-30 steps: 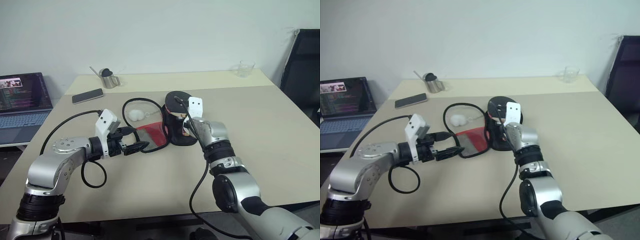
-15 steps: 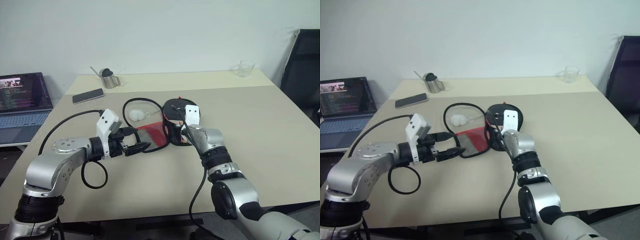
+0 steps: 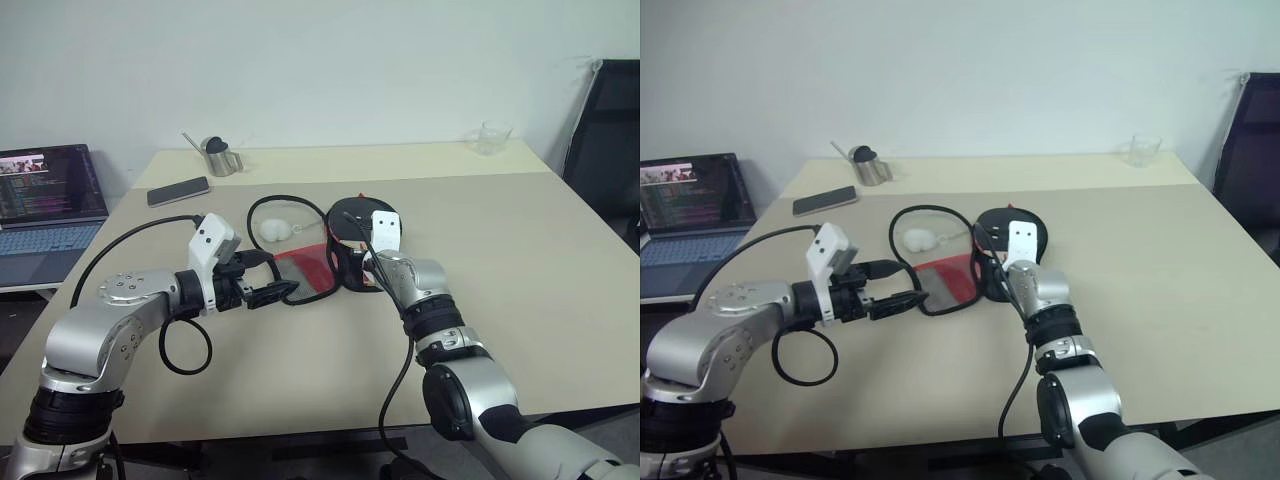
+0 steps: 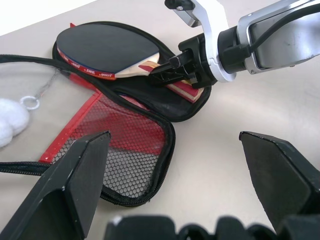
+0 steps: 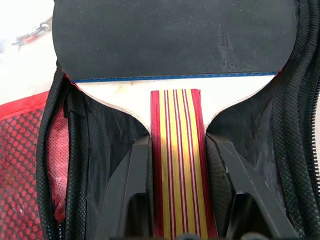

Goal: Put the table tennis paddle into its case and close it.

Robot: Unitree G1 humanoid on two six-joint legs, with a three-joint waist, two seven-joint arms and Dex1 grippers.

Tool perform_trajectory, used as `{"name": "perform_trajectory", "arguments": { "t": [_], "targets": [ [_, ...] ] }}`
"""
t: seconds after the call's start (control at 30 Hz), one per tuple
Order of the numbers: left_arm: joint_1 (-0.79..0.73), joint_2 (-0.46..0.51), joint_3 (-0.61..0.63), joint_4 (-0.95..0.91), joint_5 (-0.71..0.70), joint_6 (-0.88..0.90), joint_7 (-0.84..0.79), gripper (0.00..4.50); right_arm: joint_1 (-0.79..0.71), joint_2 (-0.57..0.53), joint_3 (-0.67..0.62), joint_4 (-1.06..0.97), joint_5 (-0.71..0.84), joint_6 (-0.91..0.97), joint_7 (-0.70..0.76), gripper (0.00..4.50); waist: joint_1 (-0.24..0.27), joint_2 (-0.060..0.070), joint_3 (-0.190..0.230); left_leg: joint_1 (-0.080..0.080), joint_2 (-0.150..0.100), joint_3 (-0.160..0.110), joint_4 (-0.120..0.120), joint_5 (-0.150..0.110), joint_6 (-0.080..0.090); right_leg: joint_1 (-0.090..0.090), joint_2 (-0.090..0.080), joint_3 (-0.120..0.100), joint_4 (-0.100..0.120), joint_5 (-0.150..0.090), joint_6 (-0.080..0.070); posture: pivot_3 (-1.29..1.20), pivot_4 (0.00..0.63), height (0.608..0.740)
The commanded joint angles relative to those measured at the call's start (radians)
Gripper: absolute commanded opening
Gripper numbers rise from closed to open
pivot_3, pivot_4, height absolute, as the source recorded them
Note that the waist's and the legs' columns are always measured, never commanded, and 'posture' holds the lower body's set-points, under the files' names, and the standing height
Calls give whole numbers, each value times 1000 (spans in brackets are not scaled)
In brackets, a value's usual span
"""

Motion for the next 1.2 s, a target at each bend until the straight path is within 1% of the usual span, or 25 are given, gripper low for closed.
{"name": "perform_trajectory", "arguments": {
  "t": [0.03, 0.23, 0.4, 0.53, 0.6, 0.67, 0.7, 0.73, 0.77, 0.8, 0.87, 1.03, 1.2],
  "targets": [
    [-16, 17, 23, -12, -3, -14, -2, 4500, 3, 5, -15, -44, 17, -16, -11, 2386, 0, 0, 0, 0, 0, 0, 0, 0, 0, 0, 0, 0, 0, 0, 0, 0, 150, 740],
    [-24, 20, 21, 4, 7, -22, 2, 4500, -8, -7, -25, -59, 33, -5, -10, 4476, -2, 0, 0, 0, 0, 0, 0, 0, 0, 0, 0, 0, 0, 0, 0, 0, 150, 740],
    [-32, 20, 16, 20, 14, -32, 1, 4500, -12, -32, -20, -174, 60, 87, 11, 4476, -1, 0, 0, 0, 0, 0, 1, 0, 0, 0, 0, 0, 1, 0, 0, 0, 150, 740],
    [-25, 43, 25, 42, 30, -50, -22, 4500, 24, -105, 38, -346, 57, 245, 72, 4476, 1, 0, 0, 0, 0, 0, 1, 0, 0, 0, 0, 0, 0, 0, 0, 0, 150, 740],
    [-15, 70, 52, 78, 43, -69, -34, 4500, 62, -184, 90, -497, 73, 329, 152, 4476, 1, 0, 0, 0, 0, 0, 1, 0, 0, 0, 0, 0, 0, 0, 0, 0, 150, 740],
    [-13, 95, 76, 143, 66, -94, -29, 4500, 102, -277, 117, -623, 141, 426, 278, 4476, 3, 0, 0, 0, 0, 0, 1, 0, 0, 0, 0, 0, 0, 0, 0, 0, 150, 740],
    [-16, 102, 83, 174, 76, -107, -27, 4500, 124, -330, 139, -674, 175, 442, 355, 4476, 4, 0, 0, 0, 0, 0, 1, 0, 1, 0, 0, 0, 0, 0, 0, 0, 150, 740],
    [-38, 88, 86, 233, 89, -116, -1, 4500, 170, -424, 160, -745, 244, 451, 501, 4476, 4, 0, 0, 0, 0, 0, 1, 0, 1, 0, 0, 0, 0, 0, 0, 0, 150, 740],
    [-68, 64, 73, 293, 110, -125, 29, 4500, 223, -529, 181, -794, 275, 426, 627, 4476, 9, 0, 0, 0, 0, 0, 1, -1, 1, 0, 1, 0, 0, 0, 0, 0, 150, 740],
    [-93, 40, 57, 341, 129, -138, 52, 4500, 263, -615, 197, -818, 285, 392, 716, 4476, 17, -1, -1, 0, 0, -1, 1, -2, 3, 2, 1, -2, -1, 0, 0, 0, 150, 740],
    [-134, -5, 28, 410, 155, -158, 73, 4500, 306, -723, 207, -818, 287, 324, 822, 4476, 28, -1, -1, 1, 0, -1, 3, -3, 5, 4, 4, -4, -2, 0, 0, 0, 150, 740],
    [-215, -65, -30, 560, 233, -181, 101, 4500, 385, -895, 175, -842, 324, 110, 1112, 4476, 27, -2, -1, 0, 0, 0, 12, -5, 9, 7, 3, -2, -2, 3, 5, 0, 150, 740],
    [-302, -98, -70, 695, 286, -205, 103, 4500, 434, -992, 87, -781, 392, -19, 1329, 4476, 29, -2, -1, 2, 1, 0, 12, -5, 8, 9, 3, -2, -2, 4, 5, 0, 150, 740]
  ]
}}
